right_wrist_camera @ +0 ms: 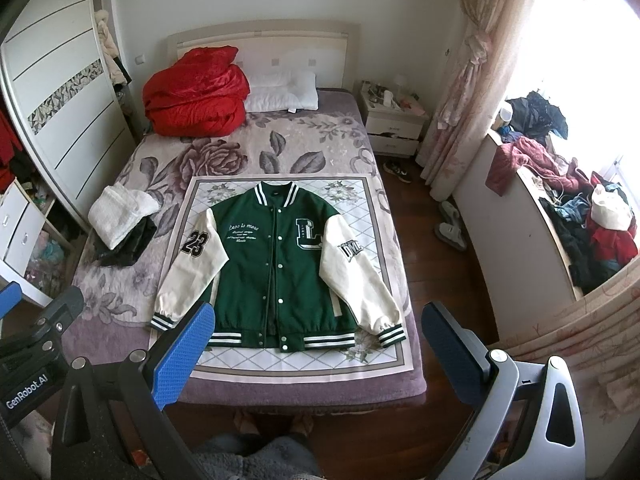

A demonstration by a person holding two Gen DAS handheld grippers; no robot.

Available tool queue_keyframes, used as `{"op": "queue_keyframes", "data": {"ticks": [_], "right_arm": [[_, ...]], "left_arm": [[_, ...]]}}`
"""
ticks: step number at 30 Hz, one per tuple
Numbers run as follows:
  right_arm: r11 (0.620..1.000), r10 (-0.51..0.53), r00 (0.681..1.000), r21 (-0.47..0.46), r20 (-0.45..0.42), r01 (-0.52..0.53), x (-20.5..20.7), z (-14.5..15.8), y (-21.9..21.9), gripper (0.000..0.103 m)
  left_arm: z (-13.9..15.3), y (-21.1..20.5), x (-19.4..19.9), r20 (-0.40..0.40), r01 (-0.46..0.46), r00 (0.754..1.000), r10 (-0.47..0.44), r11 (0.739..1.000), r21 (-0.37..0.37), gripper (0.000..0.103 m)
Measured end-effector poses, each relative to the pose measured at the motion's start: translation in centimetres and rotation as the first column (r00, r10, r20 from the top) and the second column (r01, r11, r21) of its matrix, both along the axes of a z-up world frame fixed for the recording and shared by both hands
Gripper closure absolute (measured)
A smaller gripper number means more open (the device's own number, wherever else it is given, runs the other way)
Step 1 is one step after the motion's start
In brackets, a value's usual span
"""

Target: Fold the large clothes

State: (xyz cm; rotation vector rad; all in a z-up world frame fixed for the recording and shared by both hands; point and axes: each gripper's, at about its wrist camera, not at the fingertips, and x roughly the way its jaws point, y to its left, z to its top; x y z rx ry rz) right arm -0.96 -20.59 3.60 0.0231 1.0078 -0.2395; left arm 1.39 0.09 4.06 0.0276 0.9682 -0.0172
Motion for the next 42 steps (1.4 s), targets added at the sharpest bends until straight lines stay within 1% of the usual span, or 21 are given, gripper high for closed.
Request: {"op": "queue_keyframes", "data": {"ticks": [7, 8, 11, 13, 18, 20, 24, 26, 27, 29, 31, 33, 34, 35, 36, 37, 38, 39, 40, 41, 42], "right_arm": [[1.0, 0.001, 1.0, 0.0, 0.002, -0.001, -0.1, -0.1, -0.1, 0.0], [1.0, 0.001, 1.0, -0.001, 0.002, -0.001, 0.3, 0.6, -0.1, 0.0], [1.0, -0.001, 1.0, -0.001, 0.001, 0.001, 0.6, 0.9, -0.2, 0.0], [1.0, 0.0, 1.0, -0.003, 0.002, 0.0, 0.4, 0.7, -0.2, 0.0], [1.0, -0.003, 1.0, 0.002, 0.004, 0.003, 0.3, 0.3, -0.3, 0.0], [1.0, -0.024, 1.0, 0.005, 0.003, 0.024, 2.8, 2.1, -0.4, 0.0], [0.994, -0.098, 0.995, 0.041, 0.014, 0.097, 5.6, 0.1, -1.9, 0.0], [0.99, -0.137, 0.99, 0.037, 0.012, 0.137, 7.2, -2.5, -3.4, 0.0], [0.987, -0.159, 0.987, 0.028, -0.002, 0.159, 7.8, -4.7, -4.2, 0.0], [0.974, -0.226, 0.973, 0.023, -0.055, 0.227, 9.4, -9.3, -6.4, 0.0], [0.956, -0.275, 0.955, 0.074, -0.113, 0.284, 10.7, -14.5, -8.8, 0.001], [0.933, -0.301, 0.934, 0.143, -0.191, 0.33, 11.9, -19.5, -11.4, 0.009], [0.922, -0.313, 0.922, 0.16, -0.228, 0.352, 12.6, -22.0, -12.6, 0.017], [0.915, -0.319, 0.911, 0.168, -0.26, 0.368, 13.1, -24.7, -13.5, 0.018], [0.911, -0.317, 0.905, 0.174, -0.284, 0.374, 13.8, -27.3, -14.4, 0.018], [0.907, -0.315, 0.899, 0.181, -0.304, 0.379, 14.7, -30.0, -15.2, 0.018], [0.907, -0.307, 0.895, 0.187, -0.324, 0.379, 15.5, -32.9, -15.9, 0.018], [0.907, -0.295, 0.891, 0.192, -0.345, 0.375, 16.4, -35.9, -16.3, 0.018], [0.906, -0.28, 0.887, 0.204, -0.367, 0.37, 17.4, -39.2, -16.7, 0.022], [0.905, -0.26, 0.881, 0.218, -0.394, 0.365, 18.5, -42.6, -17.0, 0.029], [0.906, -0.25, 0.873, 0.218, -0.418, 0.364, 19.3, -46.0, -16.9, 0.032]], "left_arm": [[0.0, 0.0, -0.1, 0.002, -0.001, 1.0, 0.001, 1.0, -0.002, 0.0], [-0.2, 0.0, -0.3, 0.001, 0.0, 1.0, 0.0, 1.0, -0.002, 0.0], [0.1, 0.0, -0.1, 0.0, 0.001, 1.0, -0.001, 1.0, -0.002, 0.0], [0.8, -0.6, 0.4, -0.001, 0.0, 1.0, 0.0, 1.0, -0.001, 0.0], [0.7, -1.0, 1.0, -0.001, 0.001, 1.0, -0.001, 1.0, 0.002, 0.0], [0.5, -1.0, 2.2, 0.014, -0.014, 1.0, 0.013, 1.0, 0.016, 0.0], [-1.8, -0.9, 6.0, 0.061, -0.051, 0.997, 0.045, 0.995, 0.089, 0.0], [-4.9, -0.9, 8.8, 0.042, -0.059, 0.998, 0.054, 0.99, 0.125, 0.0], [-6.0, -0.8, 9.2, 0.034, -0.058, 0.998, 0.054, 0.99, 0.132, 0.0], [-9.8, -1.0, 10.4, 0.005, -0.059, 0.998, 0.059, 0.986, 0.156, 0.0], [-14.1, -1.6, 12.3, -0.052, -0.057, 0.996, 0.068, 0.981, 0.187, 0.0], [-18.0, -2.3, 13.4, -0.093, -0.061, 0.992, 0.082, 0.976, 0.209, 0.0], [-20.0, -2.3, 13.6, -0.109, -0.061, 0.99, 0.086, 0.975, 0.212, 0.0], [-22.9, -3.1, 14.9, -0.133, -0.063, 0.986, 0.096, 0.972, 0.228, 0.0], [-24.5, -2.5, 15.0, -0.142, -0.067, 0.984, 0.104, 0.967, 0.244, 0.0], [-27.8, -2.7, 16.1, -0.167, -0.067, 0.979, 0.115, 0.96, 0.27, 0.0], [-29.7, -2.8, 16.6, -0.179, -0.066, 0.976, 0.12, 0.957, 0.283, 0.0], [-32.6, -3.1, 17.5, -0.197, -0.07, 0.971, 0.137, 0.947, 0.314, 0.0], [-34.8, -3.1, 18.0, -0.212, -0.07, 0.966, 0.147, 0.941, 0.331, 0.0], [-38.3, -3.5, 19.0, -0.236, -0.07, 0.959, 0.159, 0.935, 0.347, 0.0], [-40.0, -3.2, 19.5, -0.246, -0.07, 0.955, 0.166, 0.932, 0.356, 0.0]]}}
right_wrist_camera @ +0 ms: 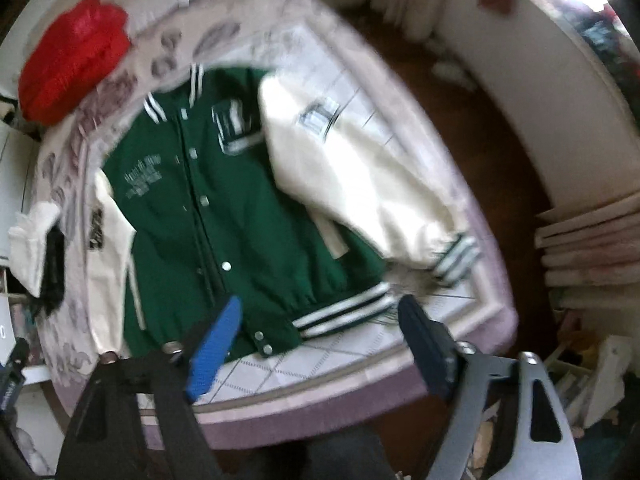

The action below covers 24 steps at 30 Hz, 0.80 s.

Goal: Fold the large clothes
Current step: 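Lower both tools toward the jacket's striped hem and cuffs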

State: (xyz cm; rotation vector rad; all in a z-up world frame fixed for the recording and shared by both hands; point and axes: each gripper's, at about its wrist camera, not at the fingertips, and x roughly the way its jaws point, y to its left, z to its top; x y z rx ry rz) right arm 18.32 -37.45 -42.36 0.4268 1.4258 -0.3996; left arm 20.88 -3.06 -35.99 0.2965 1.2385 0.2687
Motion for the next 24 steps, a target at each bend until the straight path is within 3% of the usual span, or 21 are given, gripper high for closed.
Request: {"op": "queue_keyframes", "data": {"ticks": [4, 7, 9, 11, 14, 24], "right_arm": [[0.998, 0.046, 0.997, 0.045, -0.063, -0.043, 4.6, -11.6, 1.6, 0.036], [0.995, 0.096, 0.993, 0.047, -0.075, -0.092, 7.7, -18.2, 3.6, 0.049], [0.988, 0.152, 0.981, 0.024, -0.118, -0.15, 9.0, -21.5, 5.3, 0.055], [0.979, 0.202, 0.954, 0.028, -0.223, -0.201, 9.3, -25.6, 6.7, 0.06], [0.961, 0.258, 0.939, -0.037, -0.228, -0.273, 8.4, -26.5, 8.3, 0.061], [0.95, 0.302, 0.9, 0.024, -0.313, -0.311, 1.6, -28.8, 9.2, 0.061]], "left_arm": [[-10.2, -0.4, 2.8, -0.064, -0.007, 0.998, 0.009, 0.999, 0.035, 0.0], [-16.4, -0.6, 4.1, -0.091, 0.005, 0.996, 0.003, 0.997, 0.078, 0.0], [-19.4, -0.5, 4.8, -0.139, -0.015, 0.99, 0.021, 0.999, 0.047, 0.0], [-21.2, 0.0, 5.0, -0.178, -0.057, 0.983, 0.054, 0.998, -0.012, 0.0], [-22.2, -0.4, 4.0, -0.203, -0.048, 0.978, 0.037, 0.998, -0.051, 0.0], [-22.9, -1.5, -3.1, -0.321, -0.045, 0.947, 0.002, 0.991, -0.127, 0.0]]}}
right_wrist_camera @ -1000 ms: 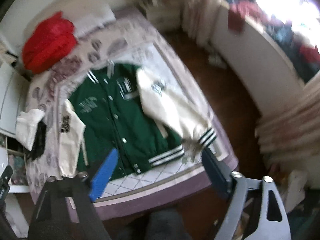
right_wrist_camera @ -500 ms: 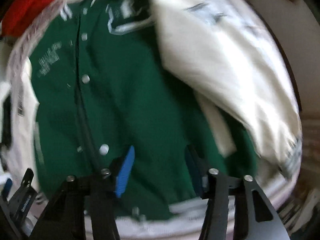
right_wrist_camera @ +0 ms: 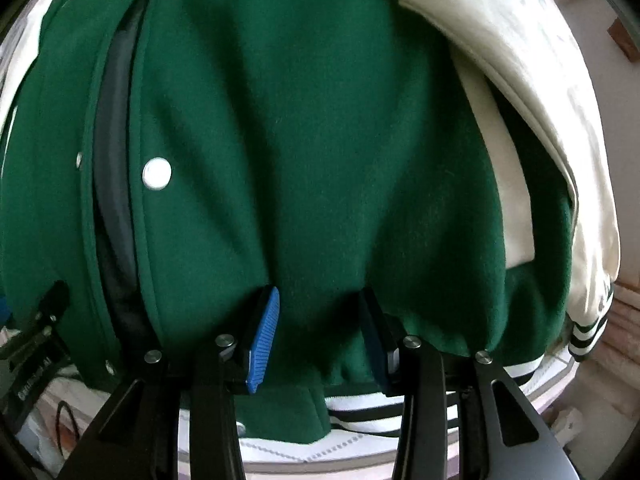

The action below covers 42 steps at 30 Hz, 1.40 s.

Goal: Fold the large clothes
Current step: 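Lower both tools toward the jacket's striped hem and cuffs, then grasp a striped cuff with the right tool while the left tool grasps the other cuff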

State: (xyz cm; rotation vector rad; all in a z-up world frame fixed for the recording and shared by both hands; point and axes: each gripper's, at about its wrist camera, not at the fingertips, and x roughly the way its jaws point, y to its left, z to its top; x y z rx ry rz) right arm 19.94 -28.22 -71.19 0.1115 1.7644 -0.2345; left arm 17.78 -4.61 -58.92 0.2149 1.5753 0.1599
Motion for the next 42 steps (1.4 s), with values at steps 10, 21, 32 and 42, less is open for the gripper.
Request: {"op": "queue_keyframes", "data": {"ticks": [10, 21, 32, 42], "right_arm": [[0.596, -0.798, 0.588, 0.324, 0.134, 0.735, -10.9, 4.3, -17.6, 0.028], [0.036, -0.973, -0.097, 0.55, 0.21, 0.834, -20.8, -0.9, -29.2, 0.023], [0.196, -0.909, 0.005, 0.417, 0.417, 0.887, -18.7, 4.4, -29.8, 0.088], [0.604, -0.707, 0.302, 0.325, 0.639, 0.728, -2.8, 20.3, -22.0, 0.089]], "left_arm": [[7.7, -4.7, 3.4, 0.162, 0.083, 0.983, -0.086, 0.996, 0.027, 0.0], [5.1, -15.0, 8.5, 0.176, 0.137, 0.975, -0.139, 0.99, 0.023, 0.0], [1.9, -15.6, 13.5, 0.167, 0.152, 0.974, -0.154, 0.988, 0.025, 0.0], [6.2, -5.2, 17.0, 0.202, -0.005, 0.979, 0.012, 0.999, -0.036, 0.0]]}}
